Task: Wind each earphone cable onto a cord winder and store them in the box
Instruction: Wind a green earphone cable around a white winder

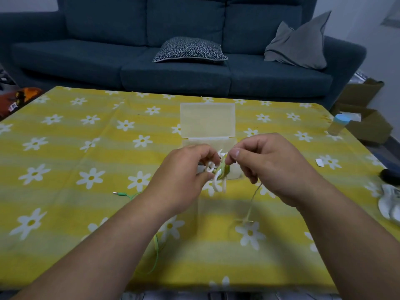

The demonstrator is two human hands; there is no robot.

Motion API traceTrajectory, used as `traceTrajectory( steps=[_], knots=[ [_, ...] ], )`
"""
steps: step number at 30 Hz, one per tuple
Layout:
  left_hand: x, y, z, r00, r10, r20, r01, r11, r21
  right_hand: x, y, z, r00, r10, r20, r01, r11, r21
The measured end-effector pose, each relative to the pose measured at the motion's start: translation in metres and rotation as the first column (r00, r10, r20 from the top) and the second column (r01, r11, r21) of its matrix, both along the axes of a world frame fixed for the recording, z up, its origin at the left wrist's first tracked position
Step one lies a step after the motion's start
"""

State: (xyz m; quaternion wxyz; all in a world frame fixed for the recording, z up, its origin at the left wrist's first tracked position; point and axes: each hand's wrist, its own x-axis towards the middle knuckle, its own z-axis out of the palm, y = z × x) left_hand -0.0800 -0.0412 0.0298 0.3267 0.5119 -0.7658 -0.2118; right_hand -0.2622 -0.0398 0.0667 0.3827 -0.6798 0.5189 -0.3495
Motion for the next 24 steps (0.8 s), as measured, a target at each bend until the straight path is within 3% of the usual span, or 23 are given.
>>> traceTrajectory(
  steps=[3,6,11,15,19,24],
  knots=[
    [-0.001,0.002,0.001,0.995,-0.083,-0.062,0.086,0.995,0.050,-0.005,-0.004,0.000,0.986,-0.140,-0.094,0.125,0.981,-0.146],
    [-0.004,0.004,0.003,0.958,-0.138,-0.250,0.171,0.978,0.118,-0.007,-0.008,-0.003,0.977,-0.205,-0.050,0.196,0.969,-0.152],
    [-0.003,0.001,0.001,0.841,-0.100,-0.532,0.232,0.955,0.187,-0.007,-0.010,-0.010,0.956,-0.229,0.183,0.205,0.969,0.138],
    [-0.003,0.001,0.003,0.702,-0.023,-0.712,0.232,0.952,0.199,-0.002,-0.006,-0.019,0.990,-0.088,0.110,0.046,0.939,0.340],
    [0.002,-0.004,0.003,0.651,0.125,-0.748,0.072,0.972,0.225,0.009,0.000,-0.027,0.994,0.081,0.077,-0.105,0.912,0.395],
    [0.013,-0.012,-0.003,0.770,0.235,-0.593,-0.104,0.964,0.246,0.011,0.003,-0.020,0.991,0.112,0.077,-0.130,0.946,0.297]
  ],
)
